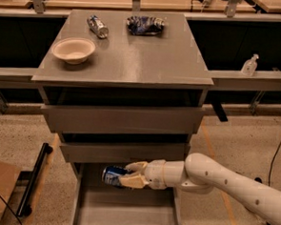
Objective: Place pepsi can into bottom drawer
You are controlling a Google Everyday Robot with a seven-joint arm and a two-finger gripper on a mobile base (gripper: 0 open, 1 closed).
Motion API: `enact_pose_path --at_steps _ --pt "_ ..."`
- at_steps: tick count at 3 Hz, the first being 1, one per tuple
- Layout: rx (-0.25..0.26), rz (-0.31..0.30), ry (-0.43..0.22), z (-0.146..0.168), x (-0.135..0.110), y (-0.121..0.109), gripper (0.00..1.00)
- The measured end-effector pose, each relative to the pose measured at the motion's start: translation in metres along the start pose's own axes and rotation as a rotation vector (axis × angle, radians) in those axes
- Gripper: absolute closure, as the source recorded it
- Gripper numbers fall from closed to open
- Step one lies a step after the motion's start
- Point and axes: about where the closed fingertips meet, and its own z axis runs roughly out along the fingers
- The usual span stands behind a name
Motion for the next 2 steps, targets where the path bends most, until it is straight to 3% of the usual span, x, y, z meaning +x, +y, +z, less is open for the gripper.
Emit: enact_pose_path --at_steps 1,2 --pt "-0.097 0.005 0.005 0.05 0.052 -0.035 1.0" --pt "-0.157 0.081 -0.01 0.079 0.118 -0.059 1.0"
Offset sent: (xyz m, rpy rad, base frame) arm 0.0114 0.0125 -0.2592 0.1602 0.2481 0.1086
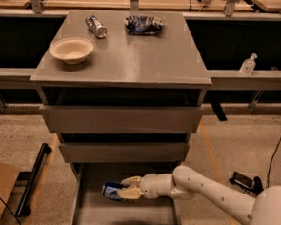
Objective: Place pepsi can into bottom drawer
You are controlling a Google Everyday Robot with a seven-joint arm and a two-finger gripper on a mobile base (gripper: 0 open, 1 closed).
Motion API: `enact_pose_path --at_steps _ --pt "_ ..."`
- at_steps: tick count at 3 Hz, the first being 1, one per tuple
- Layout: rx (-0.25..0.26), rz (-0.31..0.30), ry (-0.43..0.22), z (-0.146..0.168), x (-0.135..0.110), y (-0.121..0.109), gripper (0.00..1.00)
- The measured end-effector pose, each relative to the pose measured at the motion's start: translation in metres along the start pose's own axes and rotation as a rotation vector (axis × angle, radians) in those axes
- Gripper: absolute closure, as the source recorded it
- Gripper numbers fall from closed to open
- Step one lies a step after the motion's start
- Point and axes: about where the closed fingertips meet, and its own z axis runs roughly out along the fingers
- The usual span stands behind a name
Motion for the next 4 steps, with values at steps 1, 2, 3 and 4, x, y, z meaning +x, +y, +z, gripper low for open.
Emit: enact_pose_path --at_steps 1,2,3,4 --pt "-0.015 0.059 -0.035 0.017 0.055 -0.034 1.0" --pt "-0.023 0.095 -0.07 0.031 0.092 -0.066 1.0" --pt "-0.033 0.136 -0.109 0.048 0.117 -0.093 0.82" --pt "-0.046 0.21 -0.153 0.069 0.147 -0.108 0.59"
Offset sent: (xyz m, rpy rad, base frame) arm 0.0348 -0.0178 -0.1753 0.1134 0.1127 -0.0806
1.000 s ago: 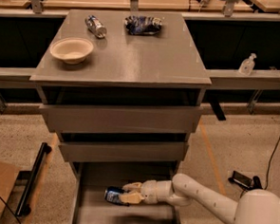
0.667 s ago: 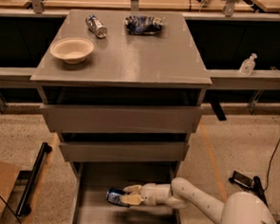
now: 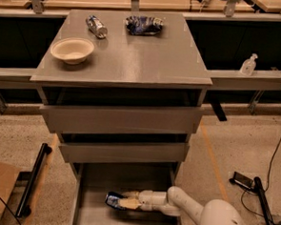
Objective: Place pepsi can into bottom drawer
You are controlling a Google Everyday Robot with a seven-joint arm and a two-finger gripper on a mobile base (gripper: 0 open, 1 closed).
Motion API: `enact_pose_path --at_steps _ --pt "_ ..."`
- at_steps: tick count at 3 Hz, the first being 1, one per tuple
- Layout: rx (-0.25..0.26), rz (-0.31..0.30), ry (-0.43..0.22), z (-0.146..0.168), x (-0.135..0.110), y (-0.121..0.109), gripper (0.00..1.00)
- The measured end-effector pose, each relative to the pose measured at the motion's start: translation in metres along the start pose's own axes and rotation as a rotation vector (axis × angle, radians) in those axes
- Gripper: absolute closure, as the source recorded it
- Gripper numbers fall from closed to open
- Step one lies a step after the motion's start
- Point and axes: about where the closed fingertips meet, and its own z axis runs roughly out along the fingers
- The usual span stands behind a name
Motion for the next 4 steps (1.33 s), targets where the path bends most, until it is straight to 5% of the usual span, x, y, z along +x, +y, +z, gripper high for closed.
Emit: enact_pose_path --at_steps 1,2,3,4 --pt "-0.01 0.065 -0.002 0.013 0.028 -0.009 0.36" --pt "-0.002 0.063 0.003 0.013 0.033 -0.007 0.13" --pt "-0.002 -0.003 0.007 0.012 0.012 0.015 0.0" --pt "-0.015 -0.098 0.012 0.016 -0.021 0.039 0.0"
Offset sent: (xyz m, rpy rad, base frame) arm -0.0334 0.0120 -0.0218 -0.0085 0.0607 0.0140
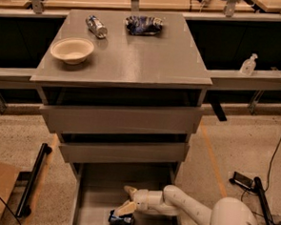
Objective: Place pepsi can into bottom drawer
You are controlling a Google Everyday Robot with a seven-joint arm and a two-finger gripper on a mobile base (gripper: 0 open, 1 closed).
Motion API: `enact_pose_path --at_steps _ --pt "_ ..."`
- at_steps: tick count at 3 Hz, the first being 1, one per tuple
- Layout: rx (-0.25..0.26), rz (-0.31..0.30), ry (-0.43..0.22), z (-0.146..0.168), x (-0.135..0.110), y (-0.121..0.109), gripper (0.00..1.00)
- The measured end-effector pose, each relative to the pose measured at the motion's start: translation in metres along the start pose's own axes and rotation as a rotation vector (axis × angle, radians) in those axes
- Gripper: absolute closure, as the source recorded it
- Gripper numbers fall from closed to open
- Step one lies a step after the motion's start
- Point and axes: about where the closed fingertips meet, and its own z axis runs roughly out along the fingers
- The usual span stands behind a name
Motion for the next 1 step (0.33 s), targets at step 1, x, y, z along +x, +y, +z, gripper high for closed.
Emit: enact_pose_path --at_steps 1 --pt "-0.007 -0.009 0.003 0.0017 -0.0044 0.0042 0.0"
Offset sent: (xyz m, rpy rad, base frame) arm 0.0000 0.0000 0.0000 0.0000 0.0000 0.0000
